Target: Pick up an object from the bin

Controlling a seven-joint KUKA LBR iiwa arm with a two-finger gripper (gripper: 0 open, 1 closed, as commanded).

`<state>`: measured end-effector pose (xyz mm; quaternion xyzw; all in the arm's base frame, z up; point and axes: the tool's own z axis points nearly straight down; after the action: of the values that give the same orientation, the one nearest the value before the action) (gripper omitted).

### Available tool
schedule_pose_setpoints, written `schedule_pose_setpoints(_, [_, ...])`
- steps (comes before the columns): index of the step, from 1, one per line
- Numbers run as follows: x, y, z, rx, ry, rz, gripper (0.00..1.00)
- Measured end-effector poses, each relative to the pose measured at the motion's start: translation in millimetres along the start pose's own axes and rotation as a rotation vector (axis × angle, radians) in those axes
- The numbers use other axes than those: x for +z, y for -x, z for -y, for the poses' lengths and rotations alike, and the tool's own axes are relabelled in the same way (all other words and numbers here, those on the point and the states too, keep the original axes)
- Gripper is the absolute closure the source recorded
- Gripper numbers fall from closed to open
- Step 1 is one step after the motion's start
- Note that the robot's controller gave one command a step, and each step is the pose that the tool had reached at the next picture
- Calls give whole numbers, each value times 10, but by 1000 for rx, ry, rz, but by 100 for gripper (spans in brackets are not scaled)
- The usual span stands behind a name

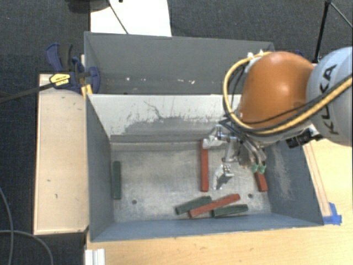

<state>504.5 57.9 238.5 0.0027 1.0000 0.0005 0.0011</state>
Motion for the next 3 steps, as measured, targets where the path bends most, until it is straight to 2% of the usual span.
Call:
schedule_pose_setpoints(1, [0,0,0,0,0,0,0])
schedule_pose_setpoints(2, [479,8,-12,-31,0,8,0])
schedule_pose_setpoints(3, [953,-106,148,20,0,-2,0])
